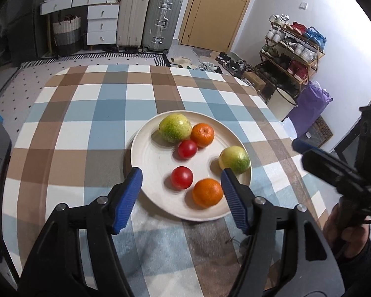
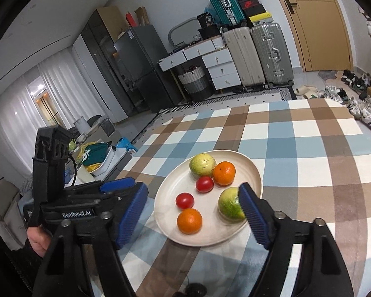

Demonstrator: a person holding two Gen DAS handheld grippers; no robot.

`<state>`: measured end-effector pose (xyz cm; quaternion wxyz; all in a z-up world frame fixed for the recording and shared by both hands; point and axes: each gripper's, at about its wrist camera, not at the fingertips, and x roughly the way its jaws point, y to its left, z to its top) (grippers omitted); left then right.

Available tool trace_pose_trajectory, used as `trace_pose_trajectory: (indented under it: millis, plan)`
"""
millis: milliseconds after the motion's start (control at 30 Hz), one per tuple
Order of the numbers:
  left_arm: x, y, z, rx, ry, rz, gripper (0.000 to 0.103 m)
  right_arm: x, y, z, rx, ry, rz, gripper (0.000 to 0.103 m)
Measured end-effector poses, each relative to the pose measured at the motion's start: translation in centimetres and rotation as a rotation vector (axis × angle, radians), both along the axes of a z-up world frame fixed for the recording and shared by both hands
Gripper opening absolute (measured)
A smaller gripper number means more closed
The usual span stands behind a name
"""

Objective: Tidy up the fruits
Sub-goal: 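Withdraw both grippers from the plate toward the brown fruits, then grasp a small brown fruit with the left gripper while the right gripper grasps the other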

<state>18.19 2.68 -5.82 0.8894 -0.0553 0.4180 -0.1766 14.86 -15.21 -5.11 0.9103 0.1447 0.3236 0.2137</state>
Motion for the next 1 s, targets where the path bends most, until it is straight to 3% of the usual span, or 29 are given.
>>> trace_pose_trajectory:
  millis: [100,167,333,500,567,1000]
  plan:
    - [-1.3,-0.4,0.0,0.006,-0.006,0.000,0.071,-1.3,-0.1,0.5,0.002,-0.018,0.006,0.084]
    - [-2.4,-0.7,0.2,0.020,-0.021,0.006,0.082,-2.2,-0.1,0.7,-0.002,-0.026,0.008,0.086]
    - [-4.9,-1.2,1.0,0.039,-0.055,0.017,0.084,-4.3,-0.4,1.3,0.000,-0.048,0.003,0.096]
    - [-7.1,-1.6,1.0,0.042,-0.052,0.021,0.092,-6.6,-0.6,1.8,-0.007,-0.069,-0.001,0.099]
    - [-7.8,-1.7,0.8,0.038,-0.048,0.015,0.102,-7.7,-0.6,1.8,-0.015,-0.076,-0.002,0.100]
    - [-12.8,-3.8,-2.6,0.047,0.015,-0.038,0.102,-12.2,-1.4,-0.5,-0.065,-0.058,-0.054,0.102]
